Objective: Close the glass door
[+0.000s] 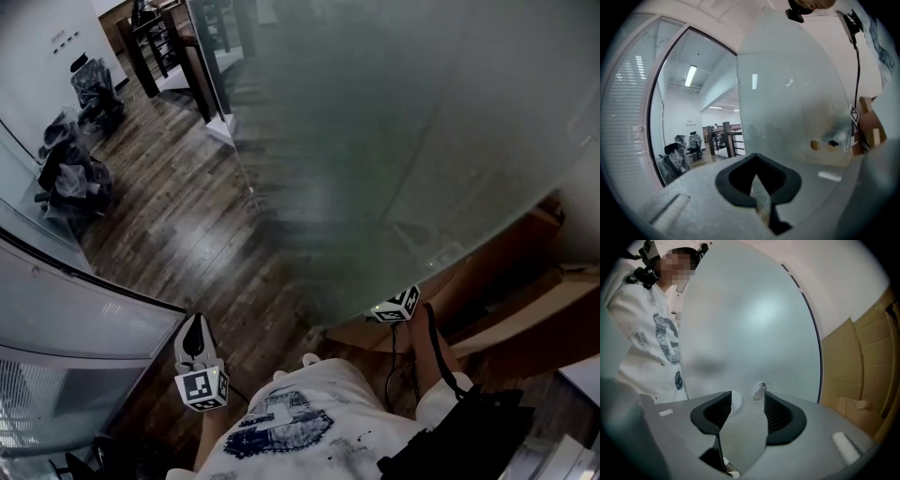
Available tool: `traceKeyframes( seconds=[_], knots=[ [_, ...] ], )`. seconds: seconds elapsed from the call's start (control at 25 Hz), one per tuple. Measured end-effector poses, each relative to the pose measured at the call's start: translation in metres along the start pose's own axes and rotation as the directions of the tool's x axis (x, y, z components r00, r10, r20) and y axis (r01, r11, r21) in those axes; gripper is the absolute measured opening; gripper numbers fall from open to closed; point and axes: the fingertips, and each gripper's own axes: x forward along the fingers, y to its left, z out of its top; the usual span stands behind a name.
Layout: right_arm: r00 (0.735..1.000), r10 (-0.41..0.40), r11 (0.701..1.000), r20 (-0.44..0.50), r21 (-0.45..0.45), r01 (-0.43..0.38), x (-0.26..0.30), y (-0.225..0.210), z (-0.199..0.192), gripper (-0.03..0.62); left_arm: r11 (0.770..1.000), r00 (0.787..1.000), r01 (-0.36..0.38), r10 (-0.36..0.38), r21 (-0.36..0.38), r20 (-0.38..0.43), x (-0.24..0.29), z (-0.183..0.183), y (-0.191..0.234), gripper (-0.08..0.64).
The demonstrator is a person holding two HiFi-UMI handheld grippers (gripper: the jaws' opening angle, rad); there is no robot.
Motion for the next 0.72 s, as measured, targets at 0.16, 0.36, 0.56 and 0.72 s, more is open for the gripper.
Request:
traceKeyframes(
  seconds=[0.16,0.36,0.56,0.72],
  knots=[
    [1.0,0.029,0.999,-0.007,-0.045,-0.03,0.005,-0.002,-0.004,0.201,1.0,1.0,0.003,-0.003,0.009,-0.006,0.002,-0.001,-0.001,0.0],
    [0.995,0.088,0.994,-0.046,-0.059,-0.091,0.008,-0.002,-0.005,0.207,1.0,1.0,0.008,-0.008,0.017,-0.014,0.005,0.002,-0.01,0.0],
    [0.988,0.129,0.983,-0.078,-0.119,-0.138,0.015,0.002,-0.007,0.206,0.999,1.0,0.026,-0.026,0.029,-0.01,0.011,0.005,-0.024,0.0],
    [0.987,0.136,0.977,-0.09,-0.152,-0.148,0.028,0.003,-0.01,0.206,0.999,0.999,0.039,-0.039,0.033,-0.006,0.015,0.006,-0.032,0.0]
  ],
)
